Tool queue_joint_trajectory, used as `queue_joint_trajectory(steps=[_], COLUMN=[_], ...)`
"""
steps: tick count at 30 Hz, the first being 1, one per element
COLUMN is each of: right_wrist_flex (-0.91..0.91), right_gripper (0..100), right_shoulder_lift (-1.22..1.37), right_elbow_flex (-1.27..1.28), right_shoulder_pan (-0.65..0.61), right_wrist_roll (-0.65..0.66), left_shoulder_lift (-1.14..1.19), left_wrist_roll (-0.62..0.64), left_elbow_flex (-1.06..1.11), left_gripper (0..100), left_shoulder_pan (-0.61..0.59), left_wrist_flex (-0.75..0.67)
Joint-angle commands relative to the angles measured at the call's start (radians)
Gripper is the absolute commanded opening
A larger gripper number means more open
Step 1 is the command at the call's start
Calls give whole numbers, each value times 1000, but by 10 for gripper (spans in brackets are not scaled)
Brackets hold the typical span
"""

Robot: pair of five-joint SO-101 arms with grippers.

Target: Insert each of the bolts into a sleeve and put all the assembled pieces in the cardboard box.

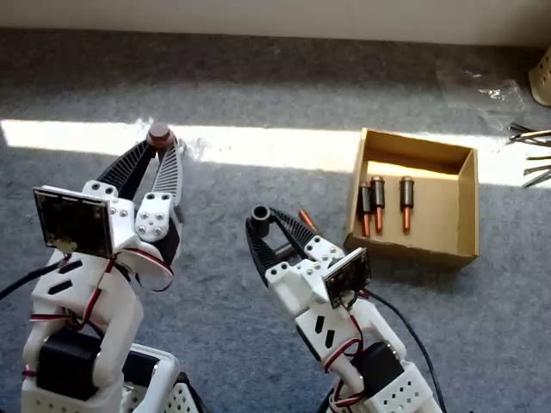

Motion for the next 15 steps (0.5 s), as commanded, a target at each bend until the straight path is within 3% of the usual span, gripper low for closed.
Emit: queue_joint_trajectory(steps=[1, 8, 15], right_wrist_flex=[-1, -15, 27], right_gripper=[4, 4, 4], right_shoulder_lift=[-22, -21, -21], right_elbow_flex=[90, 96, 96], right_shoulder_pan=[10, 10, 10], right_wrist_roll=[-11, -11, -6], left_shoulder_lift=[-8, -10, -10], left_wrist_roll=[89, 92, 55], left_elbow_flex=[58, 209, 211], left_gripper=[5, 5, 5], left_shoulder_pan=[28, 159, 226], left_wrist_flex=[-92, -284, -333])
